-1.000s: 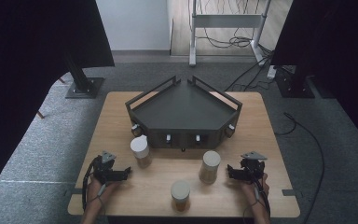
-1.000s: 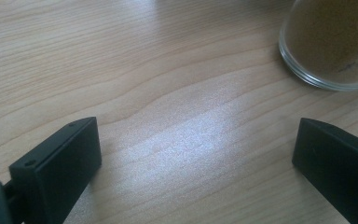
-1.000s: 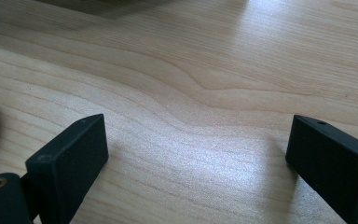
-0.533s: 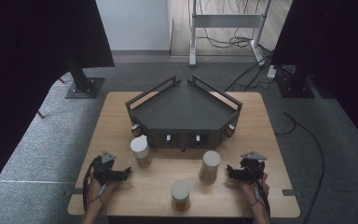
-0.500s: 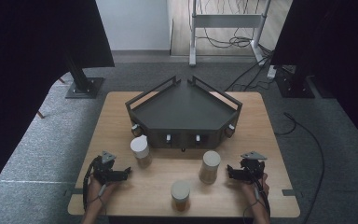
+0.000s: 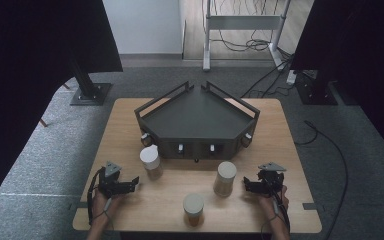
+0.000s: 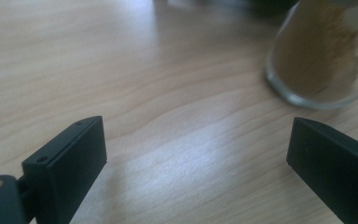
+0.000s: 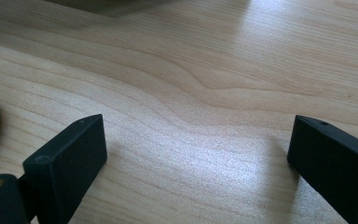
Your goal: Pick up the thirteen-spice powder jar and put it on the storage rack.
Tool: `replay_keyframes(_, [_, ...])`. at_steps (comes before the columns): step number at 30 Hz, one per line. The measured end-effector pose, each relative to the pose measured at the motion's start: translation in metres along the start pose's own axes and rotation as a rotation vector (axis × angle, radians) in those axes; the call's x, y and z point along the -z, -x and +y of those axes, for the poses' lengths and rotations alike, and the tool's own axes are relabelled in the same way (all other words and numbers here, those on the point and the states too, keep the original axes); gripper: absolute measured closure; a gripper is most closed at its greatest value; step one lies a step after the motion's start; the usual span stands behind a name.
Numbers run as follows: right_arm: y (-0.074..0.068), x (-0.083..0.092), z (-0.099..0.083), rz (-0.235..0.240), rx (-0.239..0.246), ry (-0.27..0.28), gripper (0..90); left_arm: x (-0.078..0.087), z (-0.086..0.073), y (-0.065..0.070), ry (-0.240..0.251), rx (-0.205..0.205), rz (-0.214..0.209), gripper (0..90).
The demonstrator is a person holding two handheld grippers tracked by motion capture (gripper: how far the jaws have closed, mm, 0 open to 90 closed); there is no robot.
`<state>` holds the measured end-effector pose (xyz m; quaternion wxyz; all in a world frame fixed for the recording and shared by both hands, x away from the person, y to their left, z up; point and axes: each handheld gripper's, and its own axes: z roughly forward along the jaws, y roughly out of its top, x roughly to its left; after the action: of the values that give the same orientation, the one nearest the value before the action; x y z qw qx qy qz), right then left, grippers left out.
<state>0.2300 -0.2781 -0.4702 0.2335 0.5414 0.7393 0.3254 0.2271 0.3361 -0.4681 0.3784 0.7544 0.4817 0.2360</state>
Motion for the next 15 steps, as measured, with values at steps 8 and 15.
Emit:
replay_keyframes(8, [0.0003,0.0001,-0.0001,0.002,0.002,0.0,3.9,0.0068,-0.0041,0.0,0.065,-0.028,-0.038,5.7])
replay_keyframes(15, [0.0005,0.0001,-0.0001,0.003,0.003,0.0,3.8,0.0112,-0.0057,0.0022,0.113,-0.049,-0.061,5.8])
